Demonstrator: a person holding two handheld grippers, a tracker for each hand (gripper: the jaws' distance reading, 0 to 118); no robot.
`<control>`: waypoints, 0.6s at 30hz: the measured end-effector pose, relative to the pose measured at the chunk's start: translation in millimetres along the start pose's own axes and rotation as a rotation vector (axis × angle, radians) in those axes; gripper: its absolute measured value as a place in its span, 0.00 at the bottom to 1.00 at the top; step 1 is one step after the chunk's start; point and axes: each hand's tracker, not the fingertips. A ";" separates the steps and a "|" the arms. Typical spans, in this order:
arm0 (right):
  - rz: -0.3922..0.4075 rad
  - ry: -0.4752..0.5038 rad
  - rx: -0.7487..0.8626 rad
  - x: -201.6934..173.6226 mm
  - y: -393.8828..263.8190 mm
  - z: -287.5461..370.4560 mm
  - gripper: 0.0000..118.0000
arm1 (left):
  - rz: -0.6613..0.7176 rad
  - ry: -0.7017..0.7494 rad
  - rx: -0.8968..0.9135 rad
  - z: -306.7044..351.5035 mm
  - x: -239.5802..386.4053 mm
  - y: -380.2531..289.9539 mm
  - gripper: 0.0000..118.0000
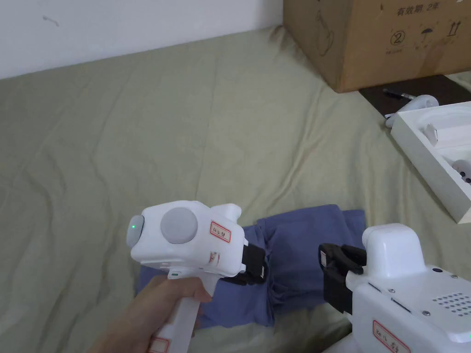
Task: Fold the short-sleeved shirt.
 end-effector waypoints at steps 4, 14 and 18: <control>0.039 -0.006 0.008 -6.3 4.5 1.6 0.00 | 0.049 -0.007 0.044 21.9 -22.9 -1.7 0.03; 0.059 0.047 0.040 -34.0 20.0 -16.5 0.00 | 0.281 -0.100 0.201 131.2 -151.6 -57.5 0.04; 0.088 0.068 0.019 -48.1 22.3 -32.2 0.00 | 0.358 -0.160 0.172 139.1 -177.4 -87.6 0.74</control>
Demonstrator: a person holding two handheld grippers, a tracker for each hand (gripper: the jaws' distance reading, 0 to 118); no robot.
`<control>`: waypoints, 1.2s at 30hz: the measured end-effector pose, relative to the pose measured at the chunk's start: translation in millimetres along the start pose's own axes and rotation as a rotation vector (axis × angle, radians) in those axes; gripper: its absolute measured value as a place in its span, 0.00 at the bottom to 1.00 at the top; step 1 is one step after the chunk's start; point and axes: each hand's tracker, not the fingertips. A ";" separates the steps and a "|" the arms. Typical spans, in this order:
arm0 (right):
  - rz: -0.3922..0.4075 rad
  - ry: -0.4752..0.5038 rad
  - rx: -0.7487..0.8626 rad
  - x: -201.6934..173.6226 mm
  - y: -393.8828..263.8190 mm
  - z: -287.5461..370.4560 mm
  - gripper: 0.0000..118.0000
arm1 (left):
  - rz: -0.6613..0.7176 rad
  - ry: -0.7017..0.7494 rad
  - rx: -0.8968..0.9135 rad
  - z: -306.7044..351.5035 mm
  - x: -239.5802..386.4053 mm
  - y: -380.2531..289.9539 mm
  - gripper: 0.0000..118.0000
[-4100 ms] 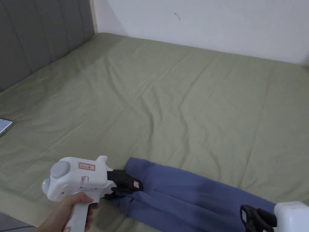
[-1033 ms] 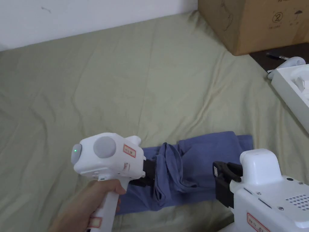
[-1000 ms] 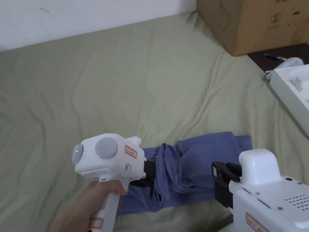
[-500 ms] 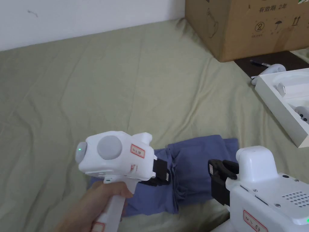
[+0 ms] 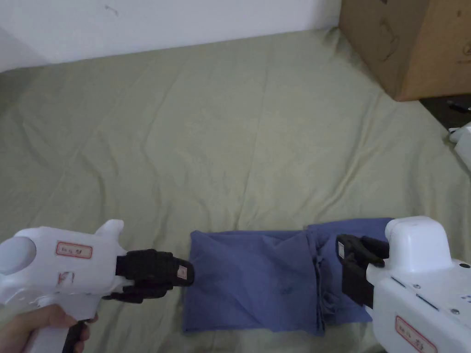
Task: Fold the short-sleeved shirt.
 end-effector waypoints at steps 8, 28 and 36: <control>-0.069 0.081 -0.051 -15.4 4.9 -21.4 0.00 | 0.052 -0.144 -0.033 -40.7 -49.0 22.5 0.92; -0.131 0.049 0.044 -9.2 24.2 -9.5 0.00 | 0.160 -0.278 -0.066 -115.3 -49.4 53.2 0.31; -0.064 -0.016 0.040 -3.8 29.2 4.9 0.00 | 0.180 -0.265 -0.053 -94.5 -44.6 39.4 0.13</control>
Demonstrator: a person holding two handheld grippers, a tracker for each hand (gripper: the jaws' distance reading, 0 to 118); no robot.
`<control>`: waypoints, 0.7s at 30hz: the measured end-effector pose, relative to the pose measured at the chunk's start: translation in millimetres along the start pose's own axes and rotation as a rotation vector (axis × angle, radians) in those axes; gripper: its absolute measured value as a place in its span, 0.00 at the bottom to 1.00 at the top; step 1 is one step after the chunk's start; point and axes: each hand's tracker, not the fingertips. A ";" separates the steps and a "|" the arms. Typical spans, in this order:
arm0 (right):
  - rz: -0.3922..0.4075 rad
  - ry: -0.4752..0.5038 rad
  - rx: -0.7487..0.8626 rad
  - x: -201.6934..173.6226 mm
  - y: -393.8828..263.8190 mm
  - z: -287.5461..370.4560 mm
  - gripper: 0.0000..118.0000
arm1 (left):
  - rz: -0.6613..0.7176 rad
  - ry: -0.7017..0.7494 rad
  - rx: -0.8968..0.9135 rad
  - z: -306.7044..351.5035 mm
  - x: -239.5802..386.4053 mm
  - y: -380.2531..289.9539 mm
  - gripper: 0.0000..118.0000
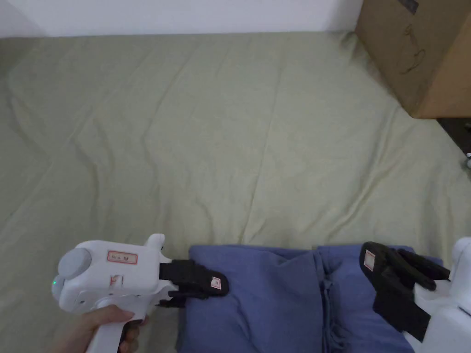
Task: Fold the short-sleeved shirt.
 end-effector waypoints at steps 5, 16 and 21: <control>-0.037 -0.016 0.013 5.1 7.7 7.6 0.00 | -0.127 0.114 0.061 24.2 7.4 6.4 0.12; -0.026 -0.001 0.033 -4.0 8.0 13.0 0.00 | -0.065 0.303 0.203 161.3 -4.4 13.8 0.12; -0.038 0.030 0.024 -3.6 3.1 11.9 0.00 | -0.054 0.409 0.251 201.5 9.9 5.9 0.12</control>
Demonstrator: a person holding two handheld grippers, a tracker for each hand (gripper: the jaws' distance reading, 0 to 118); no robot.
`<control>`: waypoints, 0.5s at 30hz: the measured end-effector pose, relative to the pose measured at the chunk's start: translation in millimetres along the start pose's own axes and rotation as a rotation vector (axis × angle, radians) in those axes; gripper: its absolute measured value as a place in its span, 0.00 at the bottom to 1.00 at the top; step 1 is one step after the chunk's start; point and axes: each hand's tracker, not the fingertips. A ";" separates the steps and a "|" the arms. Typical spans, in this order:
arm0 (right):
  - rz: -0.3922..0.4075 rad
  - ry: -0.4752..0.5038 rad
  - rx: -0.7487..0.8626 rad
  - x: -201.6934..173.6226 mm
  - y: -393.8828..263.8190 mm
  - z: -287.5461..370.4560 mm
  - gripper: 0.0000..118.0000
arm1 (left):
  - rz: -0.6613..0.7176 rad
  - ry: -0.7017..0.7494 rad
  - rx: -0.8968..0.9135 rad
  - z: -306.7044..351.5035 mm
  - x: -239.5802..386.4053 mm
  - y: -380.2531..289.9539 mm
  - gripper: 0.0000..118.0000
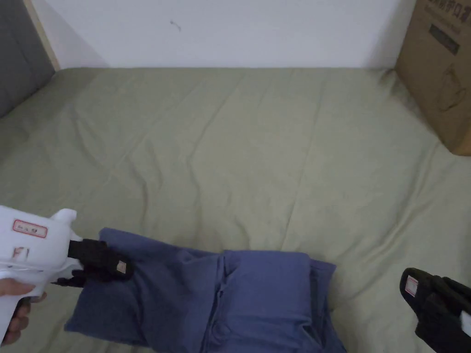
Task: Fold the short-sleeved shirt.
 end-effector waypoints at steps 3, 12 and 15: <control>-0.014 0.007 0.001 3.7 -1.9 -1.1 0.00 | 0.023 0.010 0.024 11.2 20.3 -3.9 0.12; -0.099 0.014 0.005 34.5 -7.7 9.1 0.00 | -0.029 -0.028 -0.058 -11.1 148.6 -3.0 0.12; -0.124 -0.009 0.012 48.5 -12.0 14.0 0.00 | -0.091 -0.041 -0.099 -43.3 186.9 -0.4 0.12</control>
